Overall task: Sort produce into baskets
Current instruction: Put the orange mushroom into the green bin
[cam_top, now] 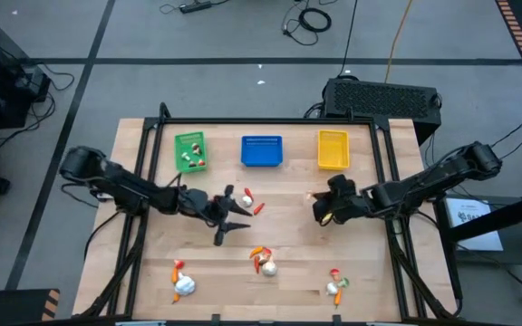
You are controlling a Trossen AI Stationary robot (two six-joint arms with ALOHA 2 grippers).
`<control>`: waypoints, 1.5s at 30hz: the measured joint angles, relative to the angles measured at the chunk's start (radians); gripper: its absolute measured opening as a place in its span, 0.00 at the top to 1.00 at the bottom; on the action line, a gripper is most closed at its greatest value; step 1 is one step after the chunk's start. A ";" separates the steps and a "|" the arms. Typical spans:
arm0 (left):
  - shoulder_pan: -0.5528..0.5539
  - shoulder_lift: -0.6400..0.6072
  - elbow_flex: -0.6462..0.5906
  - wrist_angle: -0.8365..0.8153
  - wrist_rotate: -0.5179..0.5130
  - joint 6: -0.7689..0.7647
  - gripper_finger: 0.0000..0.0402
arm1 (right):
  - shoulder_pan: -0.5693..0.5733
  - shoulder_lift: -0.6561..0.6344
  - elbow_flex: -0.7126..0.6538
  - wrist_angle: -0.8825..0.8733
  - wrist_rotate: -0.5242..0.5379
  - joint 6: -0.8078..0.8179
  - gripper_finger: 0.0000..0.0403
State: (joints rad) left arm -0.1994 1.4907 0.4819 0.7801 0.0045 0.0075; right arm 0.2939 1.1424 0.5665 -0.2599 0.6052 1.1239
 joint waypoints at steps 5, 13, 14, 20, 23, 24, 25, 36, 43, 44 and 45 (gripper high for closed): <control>-0.013 0.118 0.050 0.120 0.009 0.112 0.59 | 0.009 0.042 0.002 0.319 -0.003 -0.187 1.00; -0.048 0.187 0.177 0.097 -0.151 0.323 0.59 | 0.023 0.169 0.002 0.549 -0.065 -0.294 1.00; -0.052 0.187 0.187 0.077 -0.174 0.336 0.59 | 0.023 0.181 0.002 0.541 -0.067 -0.285 1.00; -0.052 0.187 0.191 -0.085 -0.217 0.276 0.59 | 0.023 0.242 0.001 0.518 -0.084 -0.249 1.00; -0.037 0.198 0.190 -0.115 -0.217 0.216 0.59 | 0.022 0.249 0.000 0.499 -0.084 -0.251 1.00; -0.030 0.203 0.190 -0.113 -0.216 0.204 0.59 | 0.022 0.248 0.000 0.499 -0.083 -0.250 1.00; -0.023 0.208 0.191 -0.111 -0.211 0.186 0.59 | 0.022 0.248 0.001 0.492 -0.083 -0.250 1.00; 0.016 0.456 0.420 -0.169 -0.080 0.126 0.59 | 0.022 0.237 0.000 0.451 -0.080 -0.280 1.00; 0.010 0.536 0.630 -0.426 -0.088 0.172 0.51 | 0.029 0.172 0.000 0.349 -0.080 -0.281 1.00; 0.012 0.544 0.650 -0.442 -0.094 0.186 0.49 | 0.036 0.153 0.000 0.334 -0.073 -0.278 1.00; 0.015 0.552 0.669 -0.452 -0.103 0.192 0.46 | 0.046 0.138 0.000 0.332 -0.060 -0.278 1.00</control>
State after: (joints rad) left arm -0.1848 2.0429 1.1514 0.3285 -0.0981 0.1996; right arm 0.3395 1.2807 0.5669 0.0716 0.5450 0.8459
